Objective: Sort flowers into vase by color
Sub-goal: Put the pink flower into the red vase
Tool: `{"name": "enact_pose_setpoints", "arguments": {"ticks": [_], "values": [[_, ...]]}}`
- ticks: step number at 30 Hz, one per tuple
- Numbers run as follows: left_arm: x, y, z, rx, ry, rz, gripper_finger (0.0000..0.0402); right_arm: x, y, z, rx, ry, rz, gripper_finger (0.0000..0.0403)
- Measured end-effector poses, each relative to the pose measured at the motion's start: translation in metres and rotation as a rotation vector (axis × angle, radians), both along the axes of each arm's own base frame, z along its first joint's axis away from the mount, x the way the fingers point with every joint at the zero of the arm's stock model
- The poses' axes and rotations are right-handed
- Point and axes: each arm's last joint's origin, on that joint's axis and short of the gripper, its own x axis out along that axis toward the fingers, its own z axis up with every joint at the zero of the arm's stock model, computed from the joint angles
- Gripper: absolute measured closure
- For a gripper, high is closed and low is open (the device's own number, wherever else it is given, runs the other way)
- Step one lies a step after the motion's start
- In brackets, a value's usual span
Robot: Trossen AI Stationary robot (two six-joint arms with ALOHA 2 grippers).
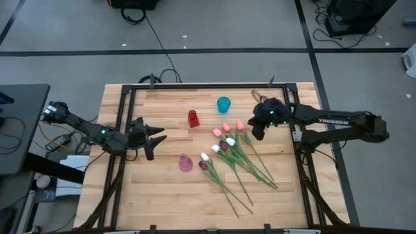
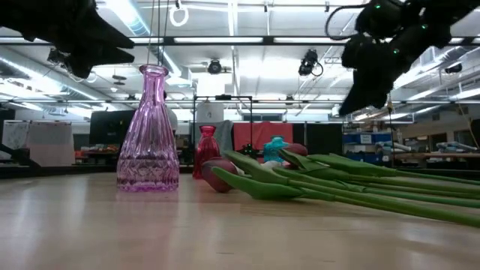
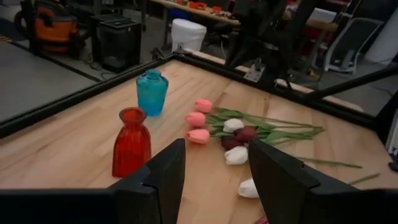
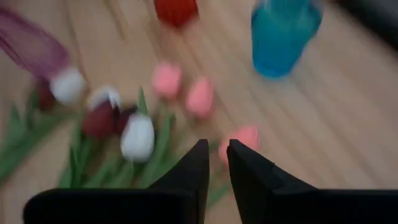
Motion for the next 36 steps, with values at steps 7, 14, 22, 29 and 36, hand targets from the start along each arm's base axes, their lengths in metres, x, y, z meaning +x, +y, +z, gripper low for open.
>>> {"name": "enact_pose_setpoints", "arguments": {"ticks": [7,14,22,29,36], "values": [[0.010,-0.005,-0.006,-0.024,0.019,0.015,0.0220,0.020,0.016,-0.027,0.115,0.303,-0.056,0.0271],[0.016,-0.008,-0.010,-0.018,0.034,0.013,0.0220,0.040,0.033,-0.042,0.282,0.560,-0.085,0.0260],[0.016,-0.009,-0.010,-0.025,0.039,-0.011,0.0220,0.064,0.051,-0.059,0.331,0.709,-0.093,0.0265],[0.016,-0.009,-0.011,-0.018,0.054,-0.014,0.0220,0.071,0.060,-0.075,0.305,0.787,-0.112,0.0265],[0.016,-0.009,-0.012,-0.024,0.065,-0.042,0.0220,0.074,0.060,-0.084,0.297,0.816,-0.119,0.0317]]}}
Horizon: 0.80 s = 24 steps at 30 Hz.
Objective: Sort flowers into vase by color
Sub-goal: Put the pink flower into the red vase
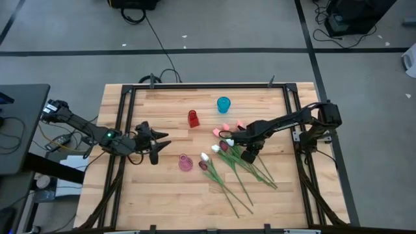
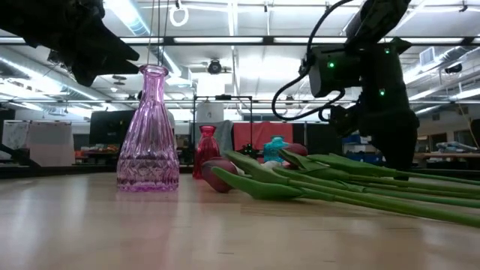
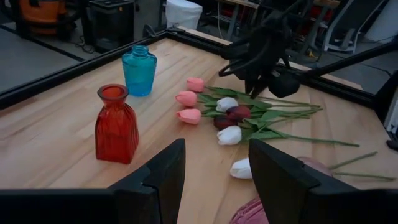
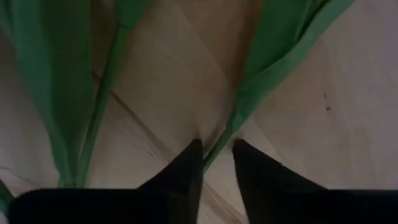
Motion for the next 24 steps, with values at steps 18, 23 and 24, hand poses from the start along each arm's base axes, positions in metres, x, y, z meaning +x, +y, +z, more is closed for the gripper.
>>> {"name": "enact_pose_setpoints", "arguments": {"ticks": [18,23,24], "values": [[-0.023,0.006,0.016,0.124,-0.058,-0.054,0.0220,0.010,-0.049,0.060,-0.097,-0.554,0.259,0.0398],[-0.021,0.005,0.011,0.115,-0.089,-0.049,0.0220,0.037,-0.071,0.085,-0.192,-0.975,0.377,0.0400],[-0.020,0.005,0.008,0.121,-0.106,-0.050,0.0220,0.041,-0.075,0.090,-0.213,-1.052,0.390,0.0400]]}}
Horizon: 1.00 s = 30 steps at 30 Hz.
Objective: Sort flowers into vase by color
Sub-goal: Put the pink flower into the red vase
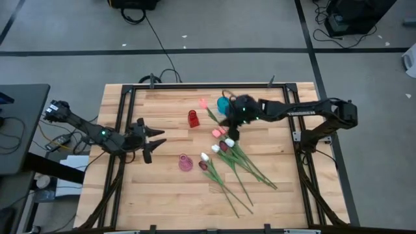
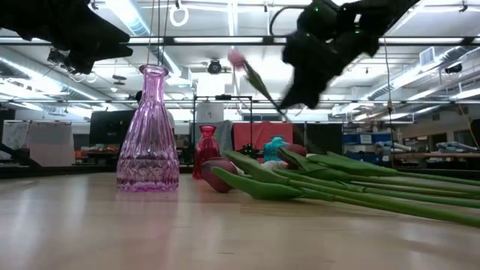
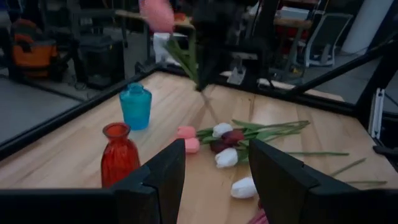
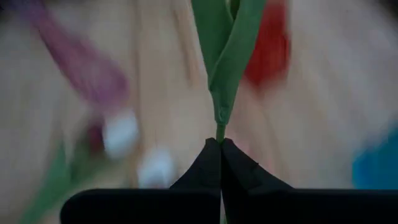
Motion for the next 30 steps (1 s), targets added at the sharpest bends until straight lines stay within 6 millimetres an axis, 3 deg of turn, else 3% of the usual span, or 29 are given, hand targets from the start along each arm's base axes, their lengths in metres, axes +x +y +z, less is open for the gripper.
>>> {"name": "enact_pose_setpoints", "arguments": {"ticks": [6,14,23,30], "values": [[0.001,0.000,-0.021,0.002,-0.086,-0.004,0.0220,0.023,-0.022,0.015,-0.041,-0.363,0.071,0.0400],[0.000,0.004,-0.035,-0.043,-0.096,0.049,0.0220,0.046,-0.037,0.036,-0.176,-0.605,0.081,0.0400],[0.000,0.005,-0.034,-0.099,-0.118,0.059,0.0220,0.067,-0.049,0.052,-0.341,-0.659,0.074,0.0399],[0.000,0.005,-0.034,-0.096,-0.119,0.064,0.0220,0.066,-0.056,0.053,-0.362,-0.643,0.050,0.0399]]}}
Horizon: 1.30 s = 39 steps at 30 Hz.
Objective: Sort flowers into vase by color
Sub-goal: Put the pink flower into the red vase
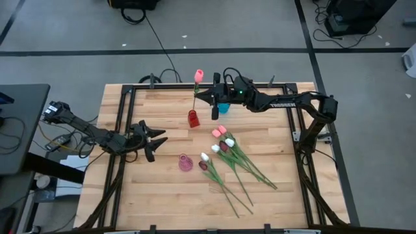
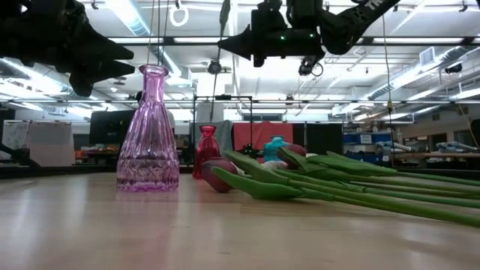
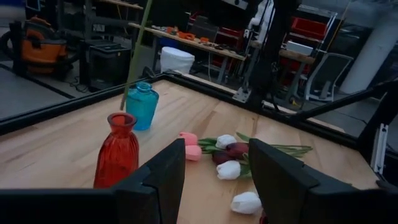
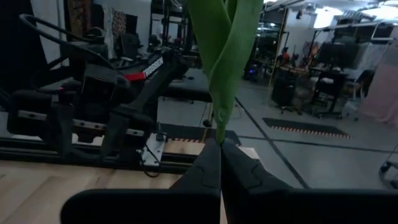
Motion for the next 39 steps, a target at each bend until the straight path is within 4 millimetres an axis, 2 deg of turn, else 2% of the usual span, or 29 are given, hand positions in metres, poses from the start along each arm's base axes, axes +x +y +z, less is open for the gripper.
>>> {"name": "enact_pose_setpoints", "arguments": {"ticks": [5,15,18,22,25,29,35,39], "values": [[0.000,0.001,0.002,0.044,-0.003,0.053,0.0220,0.004,0.002,-0.006,0.028,0.007,0.010,0.0399],[0.000,0.002,0.005,0.075,-0.011,0.058,0.0220,0.016,0.002,-0.035,0.112,0.095,-0.009,0.0392],[0.000,0.001,0.005,0.075,-0.012,0.027,0.0220,0.015,0.002,-0.042,0.132,0.165,-0.005,0.0370],[0.000,0.000,0.004,0.107,0.007,0.004,0.0220,0.013,0.003,-0.051,0.165,0.265,-0.008,0.0318],[0.000,0.000,0.004,0.133,0.014,0.005,0.0220,0.005,0.005,-0.051,0.203,0.383,-0.032,0.0280],[0.000,0.000,0.004,0.160,0.023,0.008,0.0220,-0.013,0.010,-0.035,0.238,0.604,-0.107,0.0251],[0.000,0.001,0.004,0.225,0.050,0.028,0.0220,-0.039,0.024,-0.030,0.355,0.838,-0.208,0.0245],[-0.001,0.001,0.004,0.255,0.066,0.025,0.0220,-0.053,0.032,-0.040,0.463,1.013,-0.252,0.0245]]}}
